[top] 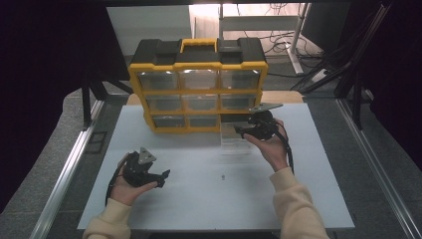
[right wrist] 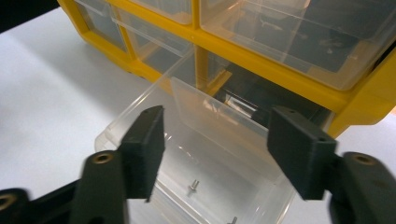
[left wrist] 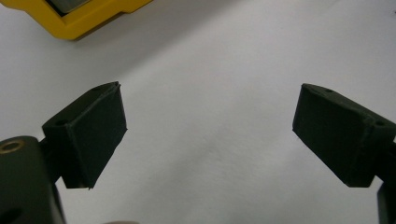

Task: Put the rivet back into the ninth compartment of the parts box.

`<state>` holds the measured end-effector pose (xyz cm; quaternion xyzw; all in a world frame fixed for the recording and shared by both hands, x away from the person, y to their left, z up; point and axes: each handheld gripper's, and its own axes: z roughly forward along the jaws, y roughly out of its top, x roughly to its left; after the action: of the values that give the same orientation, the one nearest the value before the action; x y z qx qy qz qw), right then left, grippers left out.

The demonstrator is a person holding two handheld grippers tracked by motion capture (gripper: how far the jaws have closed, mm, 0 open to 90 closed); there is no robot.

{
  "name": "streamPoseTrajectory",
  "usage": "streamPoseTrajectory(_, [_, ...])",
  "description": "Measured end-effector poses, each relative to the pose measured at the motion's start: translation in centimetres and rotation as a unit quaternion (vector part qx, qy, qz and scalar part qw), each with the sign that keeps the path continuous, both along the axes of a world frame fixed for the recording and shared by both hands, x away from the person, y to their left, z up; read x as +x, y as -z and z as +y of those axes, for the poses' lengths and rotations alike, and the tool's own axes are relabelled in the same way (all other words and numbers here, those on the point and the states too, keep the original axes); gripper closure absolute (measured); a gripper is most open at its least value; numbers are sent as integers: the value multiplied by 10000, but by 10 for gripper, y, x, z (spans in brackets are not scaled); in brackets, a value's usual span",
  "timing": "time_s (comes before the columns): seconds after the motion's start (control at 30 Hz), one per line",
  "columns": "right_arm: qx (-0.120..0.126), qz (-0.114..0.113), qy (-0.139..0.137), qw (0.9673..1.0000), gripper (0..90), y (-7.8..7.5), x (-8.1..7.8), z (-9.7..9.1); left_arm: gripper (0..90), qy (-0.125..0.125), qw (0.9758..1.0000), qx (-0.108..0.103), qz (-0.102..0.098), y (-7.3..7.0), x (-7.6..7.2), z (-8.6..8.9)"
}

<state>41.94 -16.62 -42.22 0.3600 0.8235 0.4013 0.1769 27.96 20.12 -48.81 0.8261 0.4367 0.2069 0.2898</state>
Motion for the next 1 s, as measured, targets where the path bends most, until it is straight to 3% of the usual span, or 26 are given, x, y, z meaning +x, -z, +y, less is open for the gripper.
streamPoseTrajectory(0.37, [78,-118,-191,9997,278,-2,-13,-5,101,55,10000,-3,-40,-2,0,-4])
streamPoseTrajectory(0.47, [134,-217,-259,9993,272,-5,-18,-7,102,33,10000,-12,-48,-3,0,-3])
streamPoseTrajectory(1.0, [186,-266,-431,9985,265,-6,-41,-5,101,80,10000,19,-35,-2,-1,-5])
